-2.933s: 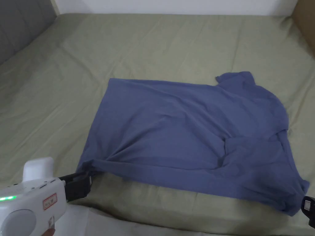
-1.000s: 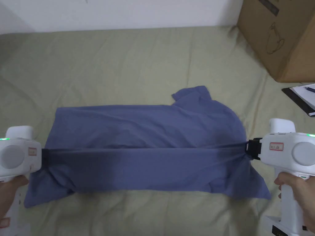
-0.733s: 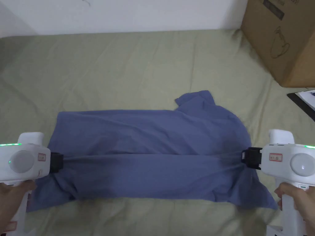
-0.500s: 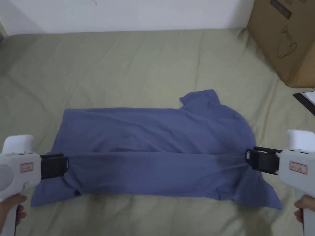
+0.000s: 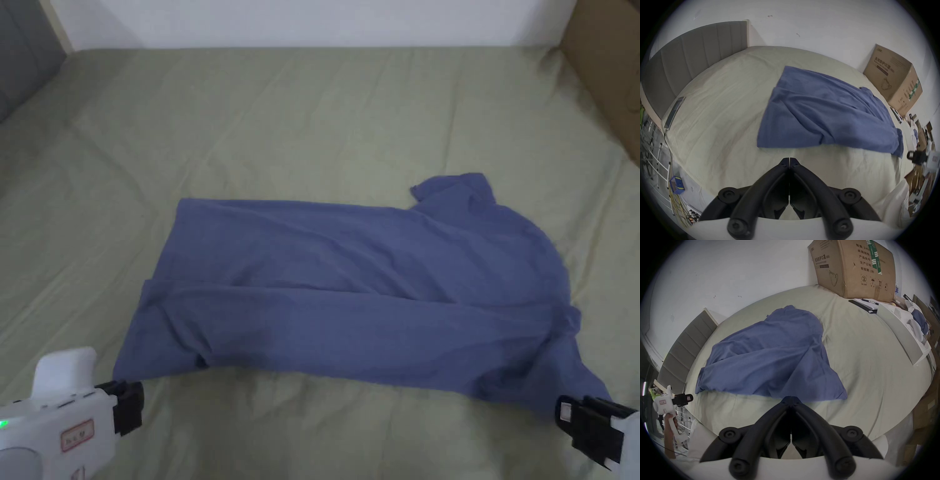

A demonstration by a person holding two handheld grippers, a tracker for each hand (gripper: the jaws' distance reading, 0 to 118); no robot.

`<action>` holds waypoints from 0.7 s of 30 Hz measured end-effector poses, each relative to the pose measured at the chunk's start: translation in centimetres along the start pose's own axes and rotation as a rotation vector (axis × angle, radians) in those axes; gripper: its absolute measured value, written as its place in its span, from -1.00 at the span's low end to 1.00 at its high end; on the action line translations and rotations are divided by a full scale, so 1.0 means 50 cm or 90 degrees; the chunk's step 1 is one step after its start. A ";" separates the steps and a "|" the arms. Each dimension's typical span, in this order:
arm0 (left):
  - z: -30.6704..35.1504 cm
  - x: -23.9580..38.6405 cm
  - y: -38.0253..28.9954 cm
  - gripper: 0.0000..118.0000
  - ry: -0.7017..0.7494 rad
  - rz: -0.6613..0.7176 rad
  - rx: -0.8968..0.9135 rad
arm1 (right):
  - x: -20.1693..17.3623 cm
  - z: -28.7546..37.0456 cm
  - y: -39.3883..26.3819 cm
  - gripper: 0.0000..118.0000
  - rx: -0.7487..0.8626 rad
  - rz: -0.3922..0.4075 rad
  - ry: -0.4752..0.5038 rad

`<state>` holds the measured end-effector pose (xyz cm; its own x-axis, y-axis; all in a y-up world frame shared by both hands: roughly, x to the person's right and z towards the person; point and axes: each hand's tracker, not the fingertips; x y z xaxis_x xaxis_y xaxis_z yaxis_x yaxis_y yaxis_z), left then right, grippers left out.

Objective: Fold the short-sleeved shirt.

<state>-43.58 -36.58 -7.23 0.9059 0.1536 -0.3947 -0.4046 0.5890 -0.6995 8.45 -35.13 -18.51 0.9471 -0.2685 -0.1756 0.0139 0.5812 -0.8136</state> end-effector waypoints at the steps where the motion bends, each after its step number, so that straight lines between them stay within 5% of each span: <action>1: -0.005 -0.006 0.009 -0.83 0.009 0.001 0.008 | 0.003 0.001 -0.002 -1.00 -0.002 -0.004 0.000; 4: -0.033 -0.023 0.042 0.84 0.043 -0.009 0.021 | 0.015 0.001 -0.007 -1.00 -0.002 -0.018 -0.006; 5: -0.053 -0.031 0.052 0.91 0.053 -0.013 0.012 | 0.019 0.000 -0.008 -1.00 -0.002 -0.025 -0.008; 9: -0.108 -0.031 0.066 0.85 0.079 -0.006 -0.057 | 0.037 -0.005 -0.014 -1.00 -0.011 -0.057 -0.005; 12: -0.136 -0.005 0.054 0.39 0.083 -0.038 -0.108 | 0.040 -0.005 -0.019 -1.00 -0.020 -0.052 -0.017; 15: -0.122 0.024 0.061 0.23 0.096 -0.066 -0.086 | 0.042 0.000 -0.022 -1.00 -0.028 -0.039 -0.031; 18: -0.113 0.033 0.075 -0.83 0.088 -0.063 -0.058 | 0.056 -0.002 -0.016 -0.91 -0.035 -0.031 -0.031; 21: -0.122 0.048 0.094 -0.94 0.098 -0.077 -0.087 | 0.068 -0.021 -0.002 0.62 -0.039 -0.011 -0.048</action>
<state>-44.05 -38.28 -15.10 0.9234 -0.0403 -0.3818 -0.3170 0.4810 -0.8174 11.35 -36.89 -19.61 0.9682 -0.2187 -0.1212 0.0131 0.5284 -0.8489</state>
